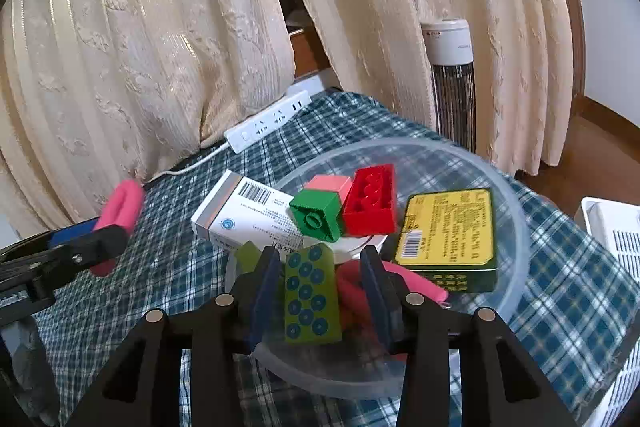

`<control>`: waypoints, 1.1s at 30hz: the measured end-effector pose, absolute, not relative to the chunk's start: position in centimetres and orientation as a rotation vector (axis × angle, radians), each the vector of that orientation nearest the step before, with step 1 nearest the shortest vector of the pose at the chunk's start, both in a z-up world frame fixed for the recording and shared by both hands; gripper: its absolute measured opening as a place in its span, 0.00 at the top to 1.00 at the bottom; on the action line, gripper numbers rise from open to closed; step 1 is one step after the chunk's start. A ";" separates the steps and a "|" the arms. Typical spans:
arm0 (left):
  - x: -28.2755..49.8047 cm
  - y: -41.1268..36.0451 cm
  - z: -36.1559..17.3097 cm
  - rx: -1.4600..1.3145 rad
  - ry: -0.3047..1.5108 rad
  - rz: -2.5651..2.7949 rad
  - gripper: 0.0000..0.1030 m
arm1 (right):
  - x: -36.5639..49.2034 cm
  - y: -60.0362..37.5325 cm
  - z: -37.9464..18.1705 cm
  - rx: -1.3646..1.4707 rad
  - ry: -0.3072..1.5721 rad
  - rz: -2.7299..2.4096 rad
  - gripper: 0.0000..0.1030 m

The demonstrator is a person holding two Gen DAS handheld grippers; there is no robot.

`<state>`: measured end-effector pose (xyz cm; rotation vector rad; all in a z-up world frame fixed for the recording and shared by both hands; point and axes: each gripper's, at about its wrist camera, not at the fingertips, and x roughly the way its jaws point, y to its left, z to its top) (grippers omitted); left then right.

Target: Organize objects

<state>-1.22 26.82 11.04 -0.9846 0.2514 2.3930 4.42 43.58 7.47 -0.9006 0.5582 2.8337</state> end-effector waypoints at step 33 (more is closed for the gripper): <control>-4.6 34.9 8.1 -1.032 0.240 2.221 0.32 | 7.1 47.0 7.7 -0.822 0.572 2.810 0.52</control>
